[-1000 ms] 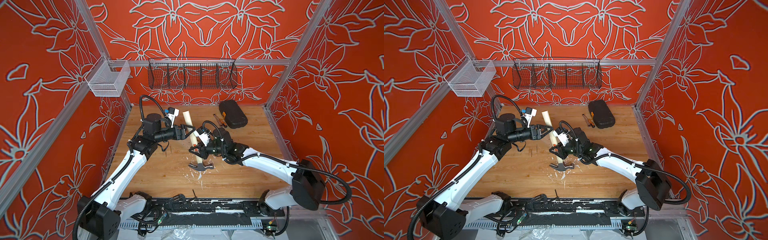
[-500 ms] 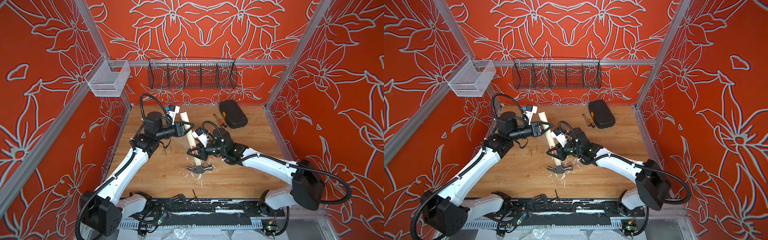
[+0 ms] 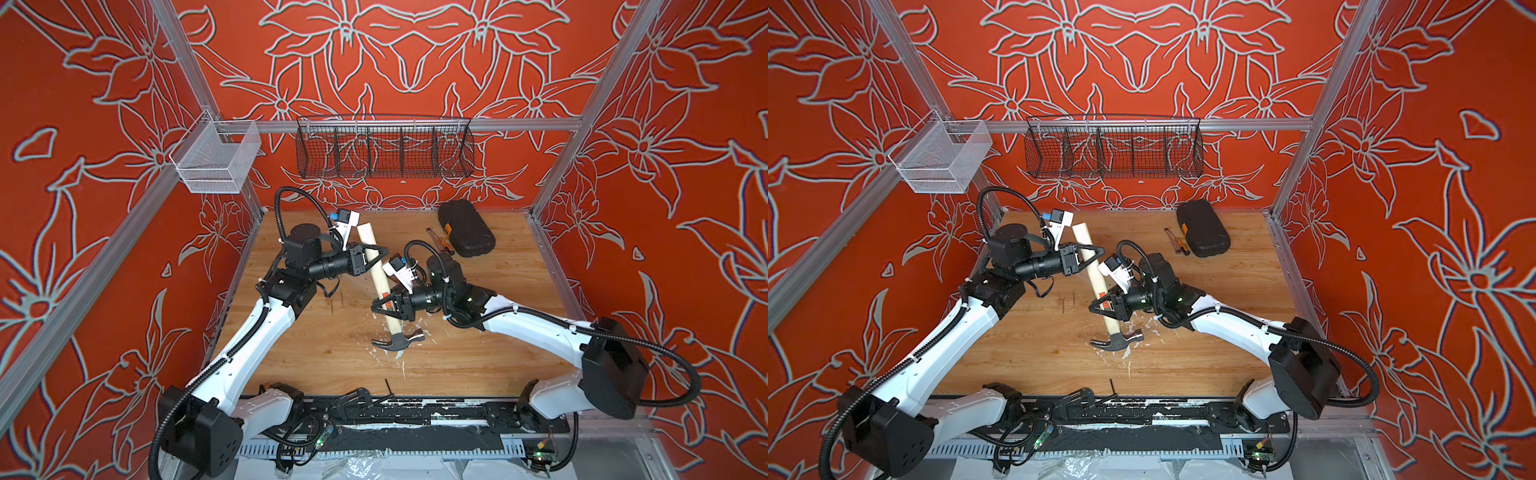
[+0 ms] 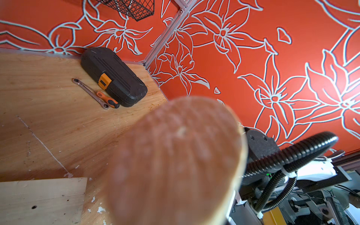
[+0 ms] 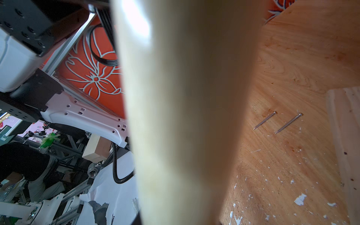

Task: Use a claw hammer to pull out a nail
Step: Place the hammer at the center of the board.

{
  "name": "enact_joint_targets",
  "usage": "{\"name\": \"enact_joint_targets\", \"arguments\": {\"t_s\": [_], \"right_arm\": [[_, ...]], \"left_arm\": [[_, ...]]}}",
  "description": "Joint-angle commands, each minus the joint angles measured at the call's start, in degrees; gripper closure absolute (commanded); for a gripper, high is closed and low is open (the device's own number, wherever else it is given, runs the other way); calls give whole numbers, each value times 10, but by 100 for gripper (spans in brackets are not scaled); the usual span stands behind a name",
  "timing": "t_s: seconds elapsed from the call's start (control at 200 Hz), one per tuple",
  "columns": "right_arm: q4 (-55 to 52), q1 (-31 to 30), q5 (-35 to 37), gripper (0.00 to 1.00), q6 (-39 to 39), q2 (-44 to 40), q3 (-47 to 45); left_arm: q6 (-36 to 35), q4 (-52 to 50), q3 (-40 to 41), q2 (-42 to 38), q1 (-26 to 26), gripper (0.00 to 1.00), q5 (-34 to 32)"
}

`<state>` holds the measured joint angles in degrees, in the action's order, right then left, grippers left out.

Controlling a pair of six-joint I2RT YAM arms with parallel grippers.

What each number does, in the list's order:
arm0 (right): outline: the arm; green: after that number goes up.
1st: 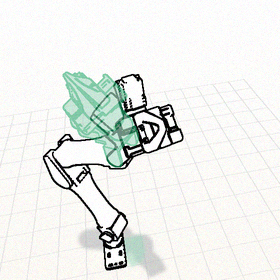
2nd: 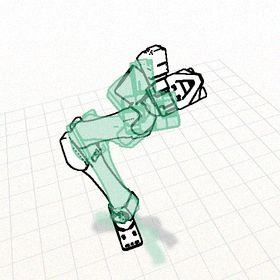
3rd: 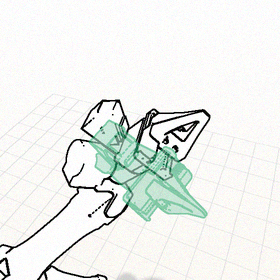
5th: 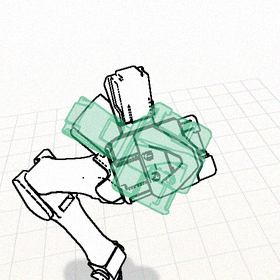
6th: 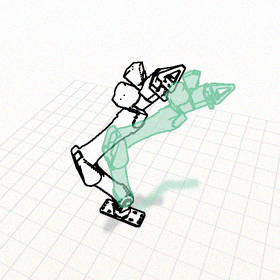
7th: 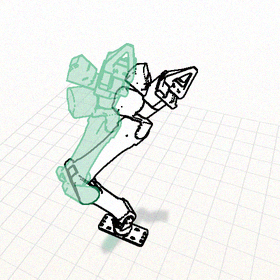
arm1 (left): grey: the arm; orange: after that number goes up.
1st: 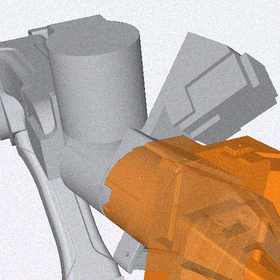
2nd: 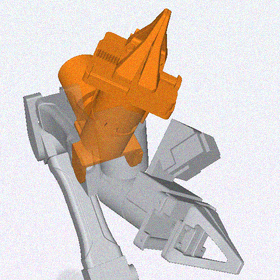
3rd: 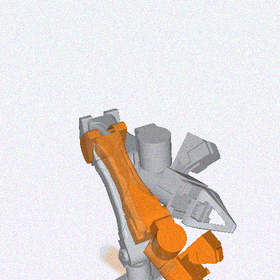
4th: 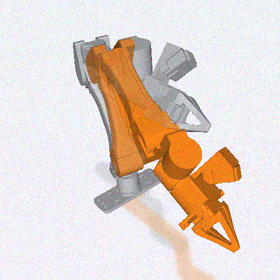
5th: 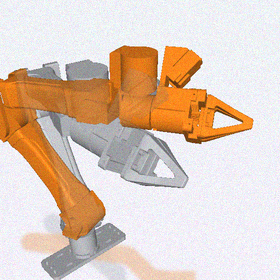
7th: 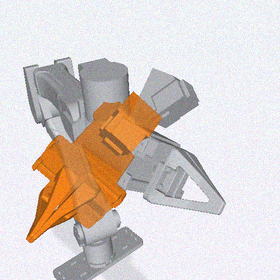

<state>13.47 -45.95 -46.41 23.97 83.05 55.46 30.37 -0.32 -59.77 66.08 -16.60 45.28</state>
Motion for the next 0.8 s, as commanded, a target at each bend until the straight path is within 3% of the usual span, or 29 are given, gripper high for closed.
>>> {"name": "enact_joint_targets", "arguments": {"t_s": [0.0, 0.295, 0.4, 0.631, 0.796], "right_arm": [[42, 8, -8, 100, 16, 8, 40], [-15, 10, 13, 100, 2, 20, 73], [-19, 10, 17, 89, 4, 28, 81], [-52, 18, 53, 49, -26, 23, 97], [-62, 23, 73, 41, -36, 19, 103]], "left_arm": [[34, 22, -16, -13, -6, 100, 33], [18, -13, -54, -24, -3, 100, 19], [10, -36, -69, -23, -2, 100, 13], [-14, -79, -82, -39, 6, 100, -1], [-25, -100, -87, -45, 10, 100, -11]]}}
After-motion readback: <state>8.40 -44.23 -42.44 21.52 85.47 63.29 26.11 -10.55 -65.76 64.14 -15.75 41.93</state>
